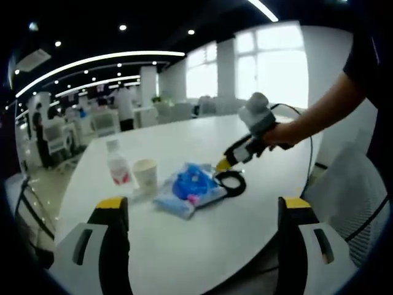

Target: Arrange the tabletop items into an orderly group along one side of the table until the central work area is clear of visible clutter.

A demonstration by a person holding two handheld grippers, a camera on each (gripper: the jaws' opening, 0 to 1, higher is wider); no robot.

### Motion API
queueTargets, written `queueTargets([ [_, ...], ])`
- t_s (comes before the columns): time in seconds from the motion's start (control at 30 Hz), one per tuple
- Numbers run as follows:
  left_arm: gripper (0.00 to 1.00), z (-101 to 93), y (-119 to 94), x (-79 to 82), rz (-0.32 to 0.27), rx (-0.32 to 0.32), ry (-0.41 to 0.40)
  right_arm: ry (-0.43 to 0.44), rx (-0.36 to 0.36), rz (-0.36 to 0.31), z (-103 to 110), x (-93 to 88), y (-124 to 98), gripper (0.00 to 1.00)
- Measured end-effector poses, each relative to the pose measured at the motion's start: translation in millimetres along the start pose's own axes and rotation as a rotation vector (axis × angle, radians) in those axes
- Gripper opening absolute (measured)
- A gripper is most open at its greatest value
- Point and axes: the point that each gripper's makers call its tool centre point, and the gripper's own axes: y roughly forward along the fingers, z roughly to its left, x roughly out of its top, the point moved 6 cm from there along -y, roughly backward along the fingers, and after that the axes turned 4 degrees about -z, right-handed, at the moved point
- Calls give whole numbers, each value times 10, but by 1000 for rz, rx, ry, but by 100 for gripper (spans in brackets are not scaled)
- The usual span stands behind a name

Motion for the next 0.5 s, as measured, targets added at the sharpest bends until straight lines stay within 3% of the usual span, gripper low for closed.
queueTargets([
  [0.17, 99, 13, -9, -5, -4, 2, 0, -30, 38, 8, 21, -169, -72, 64],
  [0.5, 99, 31, -16, -5, -16, 8, 0, -22, -11, 41, -144, -400, -147, 64],
])
